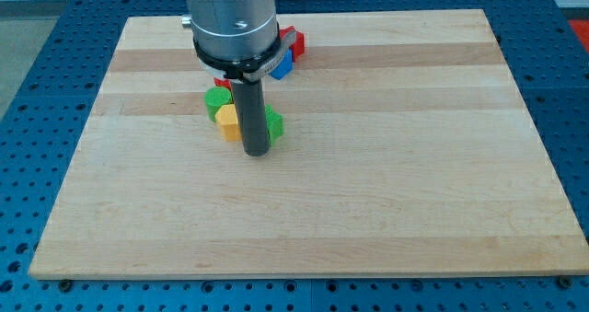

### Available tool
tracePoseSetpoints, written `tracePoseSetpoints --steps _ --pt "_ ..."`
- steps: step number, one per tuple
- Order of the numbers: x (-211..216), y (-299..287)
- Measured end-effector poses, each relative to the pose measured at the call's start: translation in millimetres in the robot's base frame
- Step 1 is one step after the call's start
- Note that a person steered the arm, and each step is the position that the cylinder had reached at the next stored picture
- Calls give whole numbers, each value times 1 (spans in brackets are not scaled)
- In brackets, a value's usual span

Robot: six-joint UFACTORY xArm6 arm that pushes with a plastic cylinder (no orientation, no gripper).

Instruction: Place the arm at the top center

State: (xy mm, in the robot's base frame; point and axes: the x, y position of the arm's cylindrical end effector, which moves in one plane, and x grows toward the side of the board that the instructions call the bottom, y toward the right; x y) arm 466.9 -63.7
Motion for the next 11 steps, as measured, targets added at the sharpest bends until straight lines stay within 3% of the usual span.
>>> tracePoseSetpoints --steps 2,6,9,11 --pt "-2 87" --pt "-35 95" --pt "-210 128" --pt "-271 67"
